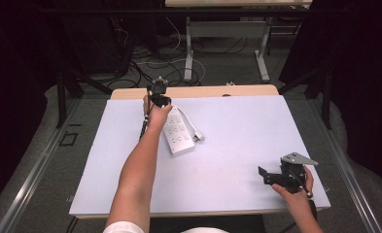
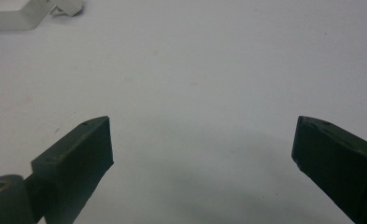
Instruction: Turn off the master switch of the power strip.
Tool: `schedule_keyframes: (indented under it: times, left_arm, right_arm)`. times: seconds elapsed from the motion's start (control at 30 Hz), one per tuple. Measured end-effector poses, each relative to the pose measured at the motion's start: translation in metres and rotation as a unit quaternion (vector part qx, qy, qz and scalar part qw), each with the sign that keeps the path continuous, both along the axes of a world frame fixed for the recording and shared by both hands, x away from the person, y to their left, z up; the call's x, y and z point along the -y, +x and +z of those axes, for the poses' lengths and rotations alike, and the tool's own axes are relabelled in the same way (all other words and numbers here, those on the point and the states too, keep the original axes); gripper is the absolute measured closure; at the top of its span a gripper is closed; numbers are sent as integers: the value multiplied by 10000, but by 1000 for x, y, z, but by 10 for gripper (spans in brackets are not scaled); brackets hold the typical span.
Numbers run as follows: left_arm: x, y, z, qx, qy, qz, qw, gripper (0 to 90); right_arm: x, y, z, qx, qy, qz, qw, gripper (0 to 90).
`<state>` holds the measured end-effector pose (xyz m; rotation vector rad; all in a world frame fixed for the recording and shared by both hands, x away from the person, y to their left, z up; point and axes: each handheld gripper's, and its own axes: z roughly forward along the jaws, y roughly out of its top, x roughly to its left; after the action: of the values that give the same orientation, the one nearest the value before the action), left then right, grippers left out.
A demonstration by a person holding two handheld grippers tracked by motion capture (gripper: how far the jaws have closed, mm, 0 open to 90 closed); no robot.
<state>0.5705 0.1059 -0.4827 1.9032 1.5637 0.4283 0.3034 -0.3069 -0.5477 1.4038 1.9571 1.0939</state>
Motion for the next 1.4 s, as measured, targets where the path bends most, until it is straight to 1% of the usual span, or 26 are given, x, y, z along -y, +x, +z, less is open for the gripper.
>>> schedule_keyframes:
  times: [0.03, 0.1, 0.2, 0.3, 0.33, 0.37, 0.4, 0.43, 0.47, 0.57, 0.6, 0.67, 0.73, 0.77, 0.83, 0.87, 0.93, 1.03, 1.07, 1.1, 1.17, 1.27, 1.3, 1.33, 1.37, 1.4]
  left_arm:
    - [-2, 2, -3, -81, -5, 37, 10000, 900]
    - [-2, 3, -5, -86, -6, 65, 9999, 900]
    - [-3, 5, -7, -186, 41, 58, 9998, 900]
    - [-3, 7, -11, -198, 81, 117, 9997, 900]
    - [-3, 8, -12, -249, 90, 131, 9996, 900]
    - [-4, 8, -13, -287, 142, 84, 9995, 900]
    - [-3, 9, -15, -253, 109, 139, 9995, 900]
    - [-3, 10, -18, -296, 109, 131, 9994, 900]
    - [-3, 10, -18, -296, 109, 131, 9994, 900]
    - [-3, 12, -22, -364, 38, 153, 9992, 900]
    - [-2, 13, -25, -393, 58, 145, 9991, 900]
    - [-1, 14, -27, -376, 28, 175, 9991, 900]
    - [0, 15, -29, -376, 45, 156, 9992, 900]
    - [2, 16, -31, -365, 10, 220, 9991, 900]
    - [2, 17, -33, -398, 33, 181, 9990, 900]
    - [3, 18, -34, -423, 23, 195, 9989, 900]
    - [4, 18, -35, -434, 28, 187, 9989, 900]
    - [6, 19, -37, -416, -25, 198, 9989, 900]
    - [6, 19, -37, -416, -25, 198, 9989, 900]
    - [6, 18, -37, -435, 19, 161, 9989, 900]
    - [8, 19, -37, -425, 23, 155, 9990, 900]
    - [8, 19, -38, -426, 81, 74, 9990, 900]
    - [9, 19, -38, -425, 63, 120, 9990, 900]
    - [10, 19, -38, -419, 92, 97, 9990, 900]
    - [10, 19, -37, -488, 175, 42, 9986, 900]
    - [12, 19, -37, -468, 229, 45, 9986, 900]
  right_arm:
    - [0, 0, 0, -11, 39, 6, 10000, 47]
    - [0, 0, 0, -9, 37, 5, 10000, 48]
    - [0, 0, 0, -8, 40, -5, 10000, 48]
    - [0, 0, 0, 0, 53, -12, 10000, 48]
    - [0, 0, 0, 0, 55, -14, 10000, 48]
    - [0, 0, 0, 0, 55, -14, 10000, 48]
    - [0, 0, 0, -12, 61, -24, 10000, 48]
    - [0, 0, 0, -12, 63, -25, 10000, 48]
    - [0, 0, 0, -13, 65, -24, 10000, 48]
    - [0, 0, 0, -16, 66, -24, 10000, 48]
    - [0, 0, 0, -22, 78, -22, 10000, 48]
    - [0, 0, 0, -24, 80, -22, 10000, 48]
    - [1, 0, 0, -12, 66, -8, 10000, 48]
    - [1, 0, 0, 5, 55, -2, 10000, 48]
    - [1, 0, 0, 28, 51, -24, 10000, 48]
    - [2, 0, 0, -7, 66, -14, 10000, 48]
    - [3, -1, 0, -9, 92, -26, 10000, 48]
    - [3, -1, 0, -10, 97, -34, 9999, 49]
    - [3, -1, 0, 8, 61, -3, 10000, 49]
    - [3, -1, 0, -6, 85, -17, 10000, 49]
    - [2, -1, 0, -50, 99, -21, 9999, 49]
    - [2, -1, 0, -46, 93, -11, 9999, 49]
    - [3, -1, 0, -13, 84, -9, 10000, 49]
    - [3, -1, 0, -13, 84, -9, 10000, 49]
    - [3, -1, 0, -12, 88, -12, 10000, 49]
    - [3, -1, 0, -9, 87, -28, 10000, 49]
